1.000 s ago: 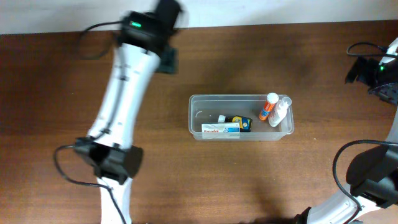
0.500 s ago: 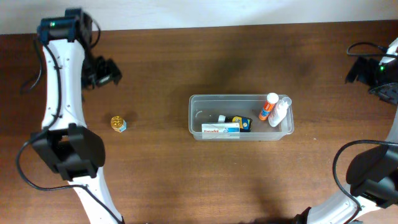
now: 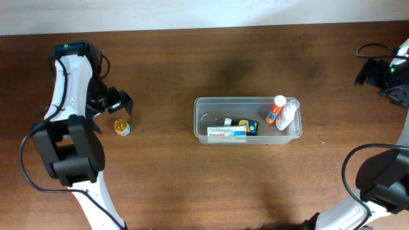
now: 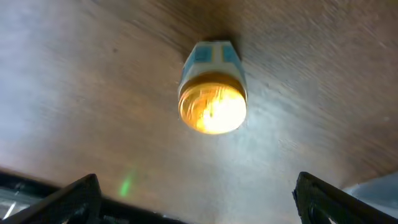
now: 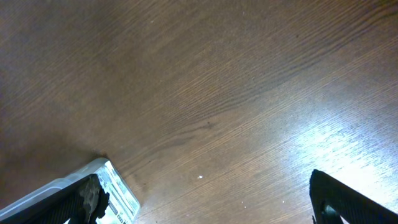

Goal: Pack container
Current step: 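Release the box and move left gripper to the gold-lidded jar, then lower left gripper onto the small jar and grasp it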

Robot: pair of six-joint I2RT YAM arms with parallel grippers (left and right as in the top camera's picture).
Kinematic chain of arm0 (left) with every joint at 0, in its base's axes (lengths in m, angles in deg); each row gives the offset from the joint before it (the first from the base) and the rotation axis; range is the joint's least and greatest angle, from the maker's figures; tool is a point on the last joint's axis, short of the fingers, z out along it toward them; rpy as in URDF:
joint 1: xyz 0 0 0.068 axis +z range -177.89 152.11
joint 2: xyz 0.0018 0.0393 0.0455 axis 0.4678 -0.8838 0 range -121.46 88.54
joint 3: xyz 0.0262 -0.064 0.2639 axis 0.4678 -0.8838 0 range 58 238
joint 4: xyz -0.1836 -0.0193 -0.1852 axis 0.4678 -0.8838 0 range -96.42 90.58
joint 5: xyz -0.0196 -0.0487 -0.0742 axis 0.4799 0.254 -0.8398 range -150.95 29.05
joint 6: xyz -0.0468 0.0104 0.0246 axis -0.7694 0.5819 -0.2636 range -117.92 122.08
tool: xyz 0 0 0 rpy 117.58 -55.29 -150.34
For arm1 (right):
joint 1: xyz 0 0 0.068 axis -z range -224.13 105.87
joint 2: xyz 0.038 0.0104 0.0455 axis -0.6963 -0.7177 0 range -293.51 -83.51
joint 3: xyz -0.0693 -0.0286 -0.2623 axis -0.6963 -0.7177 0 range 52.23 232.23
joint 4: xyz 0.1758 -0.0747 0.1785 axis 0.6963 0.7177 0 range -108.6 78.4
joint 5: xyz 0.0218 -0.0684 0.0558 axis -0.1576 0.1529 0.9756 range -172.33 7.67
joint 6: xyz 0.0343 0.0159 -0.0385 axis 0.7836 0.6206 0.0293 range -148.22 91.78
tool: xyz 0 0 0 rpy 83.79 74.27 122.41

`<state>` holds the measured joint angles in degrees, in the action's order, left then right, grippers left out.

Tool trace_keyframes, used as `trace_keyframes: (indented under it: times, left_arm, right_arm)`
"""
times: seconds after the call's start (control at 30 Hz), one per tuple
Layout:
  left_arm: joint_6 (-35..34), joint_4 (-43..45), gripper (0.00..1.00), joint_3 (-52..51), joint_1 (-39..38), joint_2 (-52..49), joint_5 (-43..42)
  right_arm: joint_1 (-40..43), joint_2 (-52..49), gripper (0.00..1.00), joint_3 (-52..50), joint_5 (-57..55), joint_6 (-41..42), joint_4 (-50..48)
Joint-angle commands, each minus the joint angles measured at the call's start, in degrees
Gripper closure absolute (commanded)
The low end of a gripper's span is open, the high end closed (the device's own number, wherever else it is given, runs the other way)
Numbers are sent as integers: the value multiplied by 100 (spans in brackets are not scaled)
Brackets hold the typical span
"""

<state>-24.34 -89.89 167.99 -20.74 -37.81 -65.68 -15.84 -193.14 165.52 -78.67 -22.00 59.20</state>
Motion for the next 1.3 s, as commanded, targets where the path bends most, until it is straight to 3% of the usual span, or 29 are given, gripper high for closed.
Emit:
trace_keyframes:
  times: [0.0, 0.2, 0.7, 0.87, 1.27]
  left_arm:
    - [223, 385, 1, -433, 13, 35, -131]
    - [852, 1106, 1, -857, 9, 35, -81]
    - [1023, 1467, 4, -892, -433, 35, 527]
    - [647, 1486, 3, -892, -745, 35, 1014]
    - [835, 1587, 2, -1082, -623, 35, 953]
  right_arm:
    - [-15, 22, 2, -26, -72, 28, -4]
    - [-15, 22, 2, -26, -72, 28, -2]
    - [-15, 22, 2, -26, -72, 28, -2]
    - [-15, 22, 2, -26, -72, 28, -4]
    - [-15, 22, 2, -26, -72, 28, -2]
